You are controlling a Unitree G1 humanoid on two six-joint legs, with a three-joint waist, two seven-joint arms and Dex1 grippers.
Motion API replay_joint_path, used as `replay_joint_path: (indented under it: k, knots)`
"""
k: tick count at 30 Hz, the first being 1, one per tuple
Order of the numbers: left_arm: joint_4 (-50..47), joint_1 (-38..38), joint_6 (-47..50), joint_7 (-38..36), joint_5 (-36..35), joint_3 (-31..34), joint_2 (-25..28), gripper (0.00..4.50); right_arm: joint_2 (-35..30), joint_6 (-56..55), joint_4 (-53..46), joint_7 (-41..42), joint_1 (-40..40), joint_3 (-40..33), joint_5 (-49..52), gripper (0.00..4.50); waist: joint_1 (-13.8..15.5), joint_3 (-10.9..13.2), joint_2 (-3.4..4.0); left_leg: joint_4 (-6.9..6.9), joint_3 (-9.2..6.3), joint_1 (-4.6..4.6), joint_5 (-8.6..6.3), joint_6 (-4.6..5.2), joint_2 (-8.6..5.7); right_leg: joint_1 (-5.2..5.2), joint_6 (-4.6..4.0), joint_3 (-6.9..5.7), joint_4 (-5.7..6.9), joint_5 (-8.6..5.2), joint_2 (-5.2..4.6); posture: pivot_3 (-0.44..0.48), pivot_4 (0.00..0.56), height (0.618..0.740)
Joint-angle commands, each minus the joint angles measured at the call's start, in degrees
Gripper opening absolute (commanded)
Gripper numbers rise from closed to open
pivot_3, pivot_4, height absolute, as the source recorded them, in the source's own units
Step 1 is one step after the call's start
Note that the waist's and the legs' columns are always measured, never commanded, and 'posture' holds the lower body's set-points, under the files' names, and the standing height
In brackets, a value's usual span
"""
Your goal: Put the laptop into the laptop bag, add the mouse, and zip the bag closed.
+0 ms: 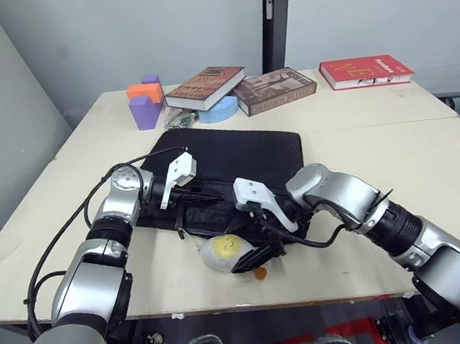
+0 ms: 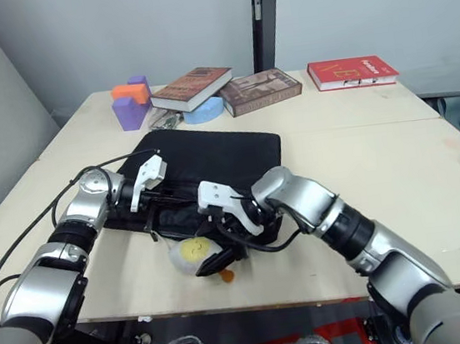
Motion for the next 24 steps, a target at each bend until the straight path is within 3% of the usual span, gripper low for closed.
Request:
replay_joint_path:
  k: [1,8,10,24]
  knots:
    - [1.3,0.2,-0.4,-1.1,1.2,0.1,0.1,0.0,0.9,0.2,1.3,1.7,-1.7,0.5,-1.4,2.91,0.0,0.0,0.0,0.0,0.0,0.0,0.0,0.0,0.0,0.01,0.0,0.0,0.0,0.0,0.0,0.0,0.15,0.725]
    - [1.9,-0.1,-0.8,-1.1,1.4,0.2,0.1,0.0,2.4,0.0,2.9,1.8,-1.5,-0.7,-3.0,0.55,0.0,0.0,0.0,-0.01,0.0,0.01,0.0,0.0,0.0,0.0,0.0,0.0,0.0,0.0,0.0,0.0,0.15,0.725]
    - [2.1,-0.3,-1.1,-1.0,1.5,0.2,0.1,0.0,2.1,0.4,2.7,2.3,-1.2,-0.8,-3.0,0.06,0.0,0.0,0.0,-0.01,0.0,0.02,0.0,0.0,0.0,0.0,0.0,0.0,0.0,0.0,0.0,0.0,0.15,0.725]
    - [5.7,-2.2,-4.4,-1.1,2.9,-0.4,-1.3,0.0,-12.7,10.8,-22.1,-1.1,11.7,-15.1,6.2,0.06,1.2,0.0,0.0,-0.06,0.03,0.03,0.0,0.0,0.01,0.02,0.0,0.03,-0.1,0.0,0.0,0.0,0.15,0.725]
